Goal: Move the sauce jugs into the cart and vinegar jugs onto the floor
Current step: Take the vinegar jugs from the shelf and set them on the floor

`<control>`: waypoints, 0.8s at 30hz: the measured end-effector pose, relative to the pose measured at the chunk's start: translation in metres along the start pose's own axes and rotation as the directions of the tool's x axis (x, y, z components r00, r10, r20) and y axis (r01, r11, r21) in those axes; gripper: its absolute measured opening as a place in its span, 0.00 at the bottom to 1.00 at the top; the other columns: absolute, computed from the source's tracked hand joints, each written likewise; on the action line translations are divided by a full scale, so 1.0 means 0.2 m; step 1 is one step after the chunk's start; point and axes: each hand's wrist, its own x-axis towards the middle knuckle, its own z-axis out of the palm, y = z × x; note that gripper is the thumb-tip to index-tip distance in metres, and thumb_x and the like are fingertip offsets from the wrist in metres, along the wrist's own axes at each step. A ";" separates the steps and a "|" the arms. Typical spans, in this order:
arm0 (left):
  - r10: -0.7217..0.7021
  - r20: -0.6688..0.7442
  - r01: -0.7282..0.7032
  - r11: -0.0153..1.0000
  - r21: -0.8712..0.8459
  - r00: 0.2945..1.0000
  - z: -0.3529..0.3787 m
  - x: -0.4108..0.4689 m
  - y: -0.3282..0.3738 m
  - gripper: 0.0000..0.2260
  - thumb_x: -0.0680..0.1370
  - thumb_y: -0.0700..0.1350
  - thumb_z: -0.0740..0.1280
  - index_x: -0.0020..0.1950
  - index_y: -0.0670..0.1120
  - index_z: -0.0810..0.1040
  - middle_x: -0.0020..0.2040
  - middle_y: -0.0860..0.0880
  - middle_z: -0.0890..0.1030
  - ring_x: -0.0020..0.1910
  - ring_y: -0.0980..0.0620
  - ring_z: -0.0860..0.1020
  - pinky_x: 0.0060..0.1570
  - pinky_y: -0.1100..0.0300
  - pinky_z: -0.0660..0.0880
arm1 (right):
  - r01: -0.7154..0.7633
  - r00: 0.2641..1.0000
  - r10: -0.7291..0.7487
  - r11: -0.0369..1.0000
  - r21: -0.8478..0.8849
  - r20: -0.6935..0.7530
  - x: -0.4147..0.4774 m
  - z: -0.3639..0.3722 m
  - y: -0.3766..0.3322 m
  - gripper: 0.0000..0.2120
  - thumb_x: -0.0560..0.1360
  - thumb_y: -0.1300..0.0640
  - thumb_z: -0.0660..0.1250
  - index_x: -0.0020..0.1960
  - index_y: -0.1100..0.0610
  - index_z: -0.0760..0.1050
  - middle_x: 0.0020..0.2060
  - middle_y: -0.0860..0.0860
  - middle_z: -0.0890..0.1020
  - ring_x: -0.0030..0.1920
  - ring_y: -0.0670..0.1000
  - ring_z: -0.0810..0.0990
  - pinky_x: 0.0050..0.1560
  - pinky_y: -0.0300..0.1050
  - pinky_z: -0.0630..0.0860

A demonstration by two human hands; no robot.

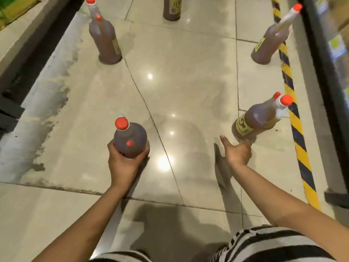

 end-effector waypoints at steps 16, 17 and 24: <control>0.083 0.048 -0.077 0.990 -0.117 0.995 0.29 0.05 0.08 0.35 0.60 0.48 0.82 0.60 0.52 0.65 0.54 0.53 0.77 0.48 0.60 0.76 0.41 0.78 0.69 | 0.098 0.986 -0.031 0.902 0.422 -0.161 0.36 -0.03 -0.03 0.51 0.54 0.44 0.81 0.69 0.54 0.59 0.62 0.50 0.75 0.59 0.49 0.75 0.63 0.44 0.72; 0.085 0.058 -0.079 0.991 -0.104 0.995 0.28 0.07 0.07 0.36 0.59 0.49 0.82 0.59 0.54 0.65 0.53 0.54 0.77 0.48 0.61 0.76 0.41 0.77 0.68 | 0.113 0.982 -0.037 0.899 0.423 -0.185 0.37 -0.03 -0.04 0.49 0.56 0.45 0.81 0.68 0.53 0.60 0.61 0.49 0.75 0.57 0.48 0.75 0.62 0.41 0.72; 0.026 0.246 0.055 0.947 -0.318 0.969 0.27 0.13 0.11 0.27 0.66 0.41 0.76 0.63 0.40 0.72 0.51 0.48 0.82 0.46 0.56 0.82 0.42 0.66 0.78 | 0.106 0.986 -0.038 0.896 0.432 -0.162 0.34 -0.09 -0.09 0.34 0.59 0.51 0.81 0.60 0.51 0.69 0.51 0.44 0.78 0.50 0.47 0.79 0.53 0.39 0.74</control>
